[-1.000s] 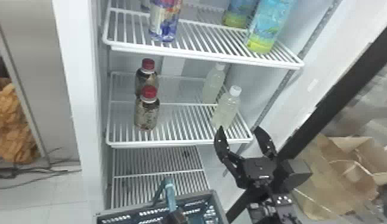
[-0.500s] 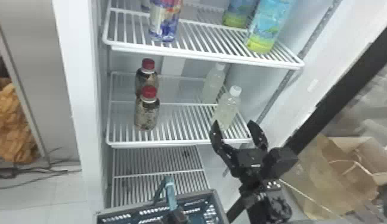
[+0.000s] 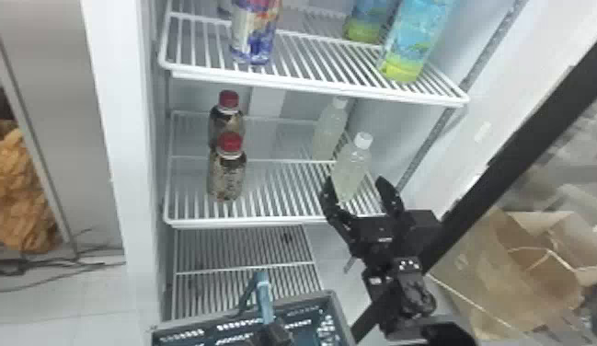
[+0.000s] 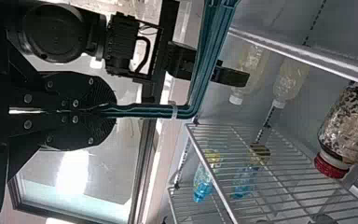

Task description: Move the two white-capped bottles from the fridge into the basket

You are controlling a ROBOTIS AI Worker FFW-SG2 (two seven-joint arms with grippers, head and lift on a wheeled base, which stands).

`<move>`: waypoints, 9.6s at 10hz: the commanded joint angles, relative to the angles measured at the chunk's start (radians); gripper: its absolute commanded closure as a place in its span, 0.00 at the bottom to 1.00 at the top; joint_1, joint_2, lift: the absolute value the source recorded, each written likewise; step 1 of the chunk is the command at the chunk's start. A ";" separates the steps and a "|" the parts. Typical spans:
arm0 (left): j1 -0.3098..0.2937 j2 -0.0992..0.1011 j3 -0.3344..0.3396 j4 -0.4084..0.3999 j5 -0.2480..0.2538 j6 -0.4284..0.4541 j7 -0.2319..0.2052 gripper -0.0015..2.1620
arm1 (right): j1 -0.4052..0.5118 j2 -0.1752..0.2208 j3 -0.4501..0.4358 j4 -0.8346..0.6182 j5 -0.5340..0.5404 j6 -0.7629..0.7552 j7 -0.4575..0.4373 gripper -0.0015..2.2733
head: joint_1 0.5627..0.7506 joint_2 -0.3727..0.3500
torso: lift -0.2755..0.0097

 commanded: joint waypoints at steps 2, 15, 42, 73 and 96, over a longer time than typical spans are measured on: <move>-0.002 0.000 -0.002 0.000 0.000 0.001 0.000 0.52 | -0.052 -0.001 -0.005 0.047 0.007 0.000 0.000 0.05 | 0.70 0.03 | 0.05; -0.002 0.001 -0.004 0.000 0.006 -0.006 0.000 0.52 | -0.104 -0.017 0.023 0.049 -0.120 0.010 -0.002 0.33 | 0.70 0.03 | 0.05; 0.000 0.003 0.004 0.000 0.004 -0.008 -0.005 0.52 | 0.598 -0.011 -0.077 -0.969 -0.366 1.043 0.043 0.13 | 0.70 0.03 | 0.05; -0.002 -0.002 0.006 0.000 -0.002 -0.006 -0.002 0.52 | -0.320 -0.027 0.029 0.253 -0.126 0.098 0.034 0.06 | 0.70 0.03 | 0.05; -0.025 0.009 -0.016 0.000 0.010 -0.008 0.001 0.52 | -0.619 -0.044 0.115 0.626 -0.160 0.020 -0.009 0.35 | 0.70 0.03 | 0.05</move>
